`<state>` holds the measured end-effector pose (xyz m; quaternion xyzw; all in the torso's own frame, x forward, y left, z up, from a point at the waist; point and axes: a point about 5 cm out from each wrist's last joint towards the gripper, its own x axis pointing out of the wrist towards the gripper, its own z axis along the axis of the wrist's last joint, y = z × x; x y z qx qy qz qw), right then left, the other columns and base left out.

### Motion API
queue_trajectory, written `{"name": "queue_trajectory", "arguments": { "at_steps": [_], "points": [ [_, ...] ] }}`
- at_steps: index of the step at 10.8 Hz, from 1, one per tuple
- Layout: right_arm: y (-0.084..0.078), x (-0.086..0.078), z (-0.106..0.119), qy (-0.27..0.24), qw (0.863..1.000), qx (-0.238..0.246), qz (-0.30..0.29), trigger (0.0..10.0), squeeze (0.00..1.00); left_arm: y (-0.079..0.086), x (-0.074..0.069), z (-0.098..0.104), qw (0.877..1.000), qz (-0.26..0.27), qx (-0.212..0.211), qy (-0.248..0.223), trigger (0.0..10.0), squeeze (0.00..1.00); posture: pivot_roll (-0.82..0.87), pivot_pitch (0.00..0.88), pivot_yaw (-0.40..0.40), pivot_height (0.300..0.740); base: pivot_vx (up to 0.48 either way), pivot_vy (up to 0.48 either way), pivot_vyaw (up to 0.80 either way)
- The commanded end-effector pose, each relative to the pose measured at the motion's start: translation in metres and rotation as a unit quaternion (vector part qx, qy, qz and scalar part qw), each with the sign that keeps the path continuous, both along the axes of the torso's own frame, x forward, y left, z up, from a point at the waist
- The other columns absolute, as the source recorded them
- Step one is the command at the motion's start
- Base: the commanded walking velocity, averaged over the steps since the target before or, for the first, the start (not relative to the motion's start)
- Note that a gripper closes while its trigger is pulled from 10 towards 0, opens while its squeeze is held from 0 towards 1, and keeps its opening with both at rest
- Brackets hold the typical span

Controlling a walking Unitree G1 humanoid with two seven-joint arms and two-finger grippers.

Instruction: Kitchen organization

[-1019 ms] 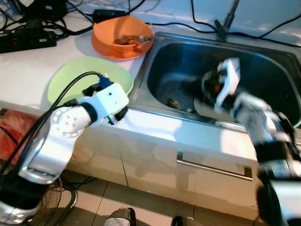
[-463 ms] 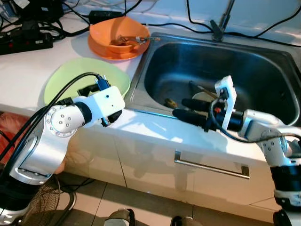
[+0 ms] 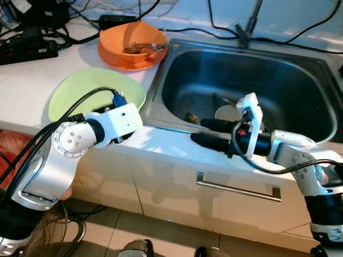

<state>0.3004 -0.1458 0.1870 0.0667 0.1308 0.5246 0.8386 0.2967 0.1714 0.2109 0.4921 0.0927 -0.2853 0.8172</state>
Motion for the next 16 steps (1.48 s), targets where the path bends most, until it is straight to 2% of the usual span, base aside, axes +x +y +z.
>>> {"name": "queue_trajectory", "arguments": {
  "at_steps": [1,8,11,12,13,14,16],
  "points": [
    [0.004,-0.004,0.005,-0.012,1.000,-0.002,0.020,10.0,0.00,0.014,-0.004,-0.038,0.995,0.027,0.033,0.093,0.0,0.00,0.17,0.132,-0.021,0.740,0.000,0.000,0.00],
    [0.003,-0.005,0.003,-0.012,1.000,-0.003,0.024,10.0,0.00,0.020,-0.005,-0.049,0.994,0.035,0.041,0.099,0.0,0.00,0.17,0.136,-0.023,0.740,0.000,0.000,0.00],
    [0.004,-0.006,0.001,-0.012,1.000,-0.007,0.024,10.0,0.00,0.021,-0.003,-0.047,0.995,0.038,0.043,0.081,0.0,0.00,0.17,0.134,-0.022,0.740,0.000,0.000,0.00],
    [0.004,-0.006,0.000,-0.013,1.000,-0.008,0.024,10.0,0.00,0.021,-0.002,-0.046,0.996,0.040,0.037,0.074,0.0,0.64,0.18,0.134,-0.023,0.740,0.000,0.000,0.00],
    [0.004,-0.006,0.000,-0.013,1.000,-0.009,0.025,10.0,0.00,0.020,0.000,-0.043,0.997,0.042,0.032,0.060,6.8,1.00,0.18,0.134,-0.022,0.740,0.000,0.000,0.00],
    [0.004,-0.006,0.000,-0.013,1.000,-0.010,0.026,10.0,0.00,0.018,0.001,-0.041,0.997,0.044,0.022,0.054,10.0,1.00,0.18,0.134,-0.022,0.740,0.000,0.000,0.00],
    [0.005,-0.006,0.000,-0.015,0.999,-0.011,0.027,10.0,0.00,0.016,0.001,-0.039,0.998,0.044,0.013,0.046,10.0,1.00,0.18,0.134,-0.022,0.740,0.000,0.000,0.00]
  ]
}}
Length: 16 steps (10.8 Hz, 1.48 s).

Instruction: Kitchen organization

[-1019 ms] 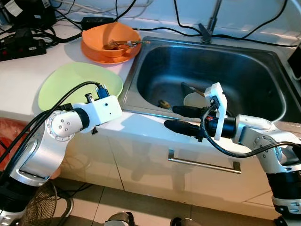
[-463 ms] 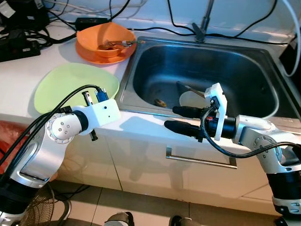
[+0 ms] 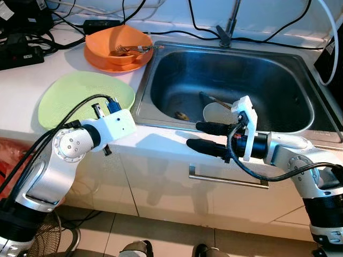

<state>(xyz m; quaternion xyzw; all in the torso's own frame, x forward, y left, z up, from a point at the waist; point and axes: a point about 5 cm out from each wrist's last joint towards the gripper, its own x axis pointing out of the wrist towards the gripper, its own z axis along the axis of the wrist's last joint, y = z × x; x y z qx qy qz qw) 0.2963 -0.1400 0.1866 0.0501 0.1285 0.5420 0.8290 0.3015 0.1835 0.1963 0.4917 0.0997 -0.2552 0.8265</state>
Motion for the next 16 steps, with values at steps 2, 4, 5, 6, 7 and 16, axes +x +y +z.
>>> {"name": "queue_trajectory", "arguments": {
  "at_steps": [2,4,5,6,7,16],
  "points": [
    [0.000,-0.001,0.000,-0.006,1.000,-0.002,0.007,10.0,0.00,0.002,-0.002,-0.022,0.999,0.006,0.010,0.045,10.0,1.00,0.18,0.132,-0.022,0.740,0.000,0.000,0.00],
    [-0.001,-0.001,0.000,-0.007,1.000,-0.004,0.008,10.0,0.00,-0.002,-0.008,-0.013,0.999,-0.007,0.015,0.045,10.0,1.00,0.19,0.132,-0.022,0.740,0.000,0.000,0.00],
    [0.000,0.000,0.000,-0.008,1.000,-0.004,0.009,10.0,0.00,-0.006,-0.009,-0.007,0.999,-0.016,0.004,0.031,10.0,1.00,0.19,0.131,-0.022,0.740,0.000,0.000,0.00],
    [0.001,0.001,0.000,-0.008,1.000,-0.004,0.010,10.0,0.00,-0.008,-0.010,-0.004,0.999,-0.021,0.001,0.026,10.0,1.00,0.20,0.130,-0.023,0.740,0.000,0.000,0.00],
    [0.002,0.001,0.000,-0.010,1.000,-0.004,0.013,10.0,0.00,-0.007,-0.016,0.001,0.999,-0.027,0.010,0.037,10.0,1.00,0.20,0.133,-0.023,0.740,0.000,0.000,0.00],
    [0.004,0.000,-0.003,-0.007,1.000,0.001,0.018,10.0,0.00,0.021,-0.019,0.017,0.998,0.029,0.025,0.059,10.0,1.00,0.22,0.143,-0.016,0.740,0.000,0.000,0.00]
  ]
}}
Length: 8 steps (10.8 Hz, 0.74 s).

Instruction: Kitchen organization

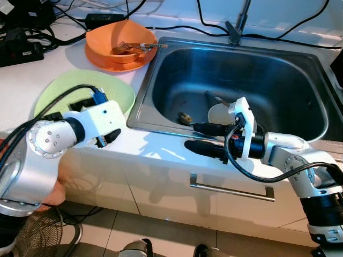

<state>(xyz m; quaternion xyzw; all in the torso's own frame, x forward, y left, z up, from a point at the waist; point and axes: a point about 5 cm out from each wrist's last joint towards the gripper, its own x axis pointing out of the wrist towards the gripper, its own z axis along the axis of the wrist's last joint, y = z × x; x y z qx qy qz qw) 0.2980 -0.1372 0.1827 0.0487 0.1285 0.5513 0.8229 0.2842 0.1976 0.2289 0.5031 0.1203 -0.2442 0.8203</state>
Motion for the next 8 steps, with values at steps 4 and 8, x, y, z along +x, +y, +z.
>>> {"name": "queue_trajectory", "arguments": {
  "at_steps": [4,8],
  "points": [
    [0.002,-0.001,0.002,-0.009,1.000,0.002,0.005,10.0,0.00,0.029,-0.007,-0.050,0.991,0.038,0.060,0.114,10.0,0.00,0.22,0.148,-0.013,0.740,0.000,0.000,0.00],
    [0.001,-0.003,0.002,-0.008,1.000,0.003,0.002,10.0,0.00,0.048,0.005,-0.068,0.989,0.067,0.070,0.114,3.3,0.00,0.21,0.157,-0.011,0.740,0.000,0.000,0.00]
  ]
}}
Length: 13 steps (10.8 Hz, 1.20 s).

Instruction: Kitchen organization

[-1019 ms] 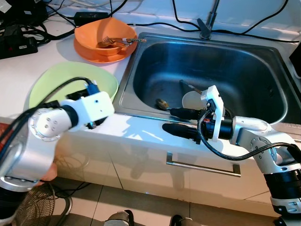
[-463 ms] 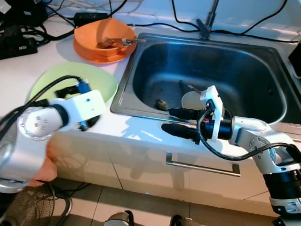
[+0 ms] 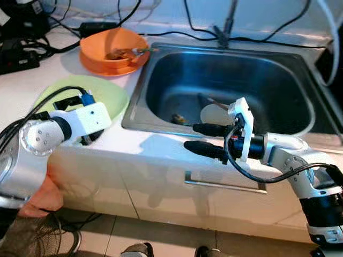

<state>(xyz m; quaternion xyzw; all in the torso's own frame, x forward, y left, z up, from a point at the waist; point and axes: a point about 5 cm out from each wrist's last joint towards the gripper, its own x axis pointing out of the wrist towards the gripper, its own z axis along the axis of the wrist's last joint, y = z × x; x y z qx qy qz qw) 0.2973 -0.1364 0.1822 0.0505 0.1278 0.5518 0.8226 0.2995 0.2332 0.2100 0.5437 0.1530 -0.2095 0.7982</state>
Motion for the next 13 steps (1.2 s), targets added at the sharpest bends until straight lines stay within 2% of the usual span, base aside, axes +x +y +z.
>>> {"name": "queue_trajectory", "arguments": {
  "at_steps": [1,13],
  "points": [
    [0.000,-0.002,0.003,-0.009,1.000,0.002,0.001,10.0,0.00,0.018,-0.009,-0.056,0.992,0.043,0.016,0.121,0.0,0.00,0.21,0.161,-0.010,0.740,0.000,0.000,0.00],
    [-0.001,-0.006,-0.001,0.000,1.000,0.001,0.006,10.0,0.00,0.024,-0.013,-0.066,0.990,0.034,0.009,0.139,0.0,0.00,0.21,0.175,-0.007,0.740,0.000,0.000,0.00]
  ]
}}
